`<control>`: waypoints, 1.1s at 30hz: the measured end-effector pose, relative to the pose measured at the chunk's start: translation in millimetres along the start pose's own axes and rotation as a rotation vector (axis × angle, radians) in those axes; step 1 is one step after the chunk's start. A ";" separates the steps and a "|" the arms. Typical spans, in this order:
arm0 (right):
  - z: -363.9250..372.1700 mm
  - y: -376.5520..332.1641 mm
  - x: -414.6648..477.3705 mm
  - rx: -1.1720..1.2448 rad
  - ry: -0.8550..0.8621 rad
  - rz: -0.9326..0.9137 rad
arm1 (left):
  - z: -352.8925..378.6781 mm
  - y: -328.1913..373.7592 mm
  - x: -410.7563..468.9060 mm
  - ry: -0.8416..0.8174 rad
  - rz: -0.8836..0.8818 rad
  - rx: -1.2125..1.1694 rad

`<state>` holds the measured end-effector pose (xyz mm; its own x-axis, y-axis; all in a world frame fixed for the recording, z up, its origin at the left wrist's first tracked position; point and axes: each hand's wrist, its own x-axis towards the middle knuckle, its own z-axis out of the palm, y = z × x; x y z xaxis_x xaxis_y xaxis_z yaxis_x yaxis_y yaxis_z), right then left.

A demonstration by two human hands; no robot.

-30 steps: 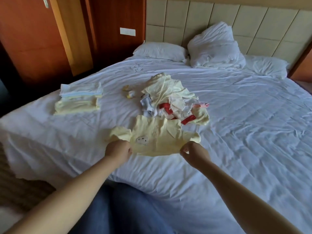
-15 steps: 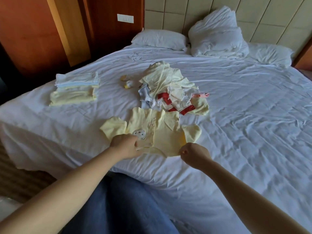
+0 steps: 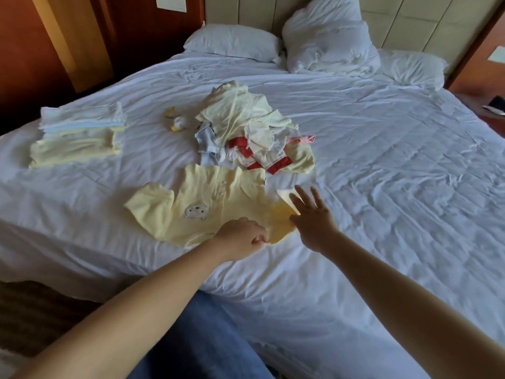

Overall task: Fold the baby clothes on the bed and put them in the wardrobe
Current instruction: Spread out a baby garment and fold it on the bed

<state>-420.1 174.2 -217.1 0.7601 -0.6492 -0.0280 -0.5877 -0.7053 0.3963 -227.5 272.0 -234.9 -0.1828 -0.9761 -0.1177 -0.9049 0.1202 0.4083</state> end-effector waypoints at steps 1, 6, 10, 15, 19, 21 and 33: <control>1.1 1.4 -2.0 -0.012 -0.032 0.037 | -0.7 -0.2 1.1 0.016 -0.009 -0.009; 7.6 9.4 -19.5 0.057 -0.144 0.206 | 2.7 9.3 13.4 0.011 -0.034 0.034; 10.5 16.3 -31.9 0.402 -0.162 0.475 | 8.6 18.7 23.2 0.038 -0.037 0.050; 13.9 19.0 -35.9 0.656 -0.112 0.638 | 9.2 24.8 28.1 0.038 -0.078 -0.017; 19.9 18.2 -34.7 0.660 -0.065 0.697 | 4.1 23.2 30.0 -0.006 -0.092 -0.085; 25.9 19.6 -35.3 0.647 -0.043 0.700 | 6.7 23.9 31.5 0.026 -0.097 -0.076; 44.1 42.4 -9.5 1.007 -0.025 0.743 | 4.3 24.1 45.4 -0.122 -0.157 0.074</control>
<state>-464.5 137.9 -240.5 0.1557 -0.9804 -0.1209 -0.8306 -0.0638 -0.5532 -259.3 231.3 -234.3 -0.0782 -0.9551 -0.2858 -0.9508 -0.0147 0.3095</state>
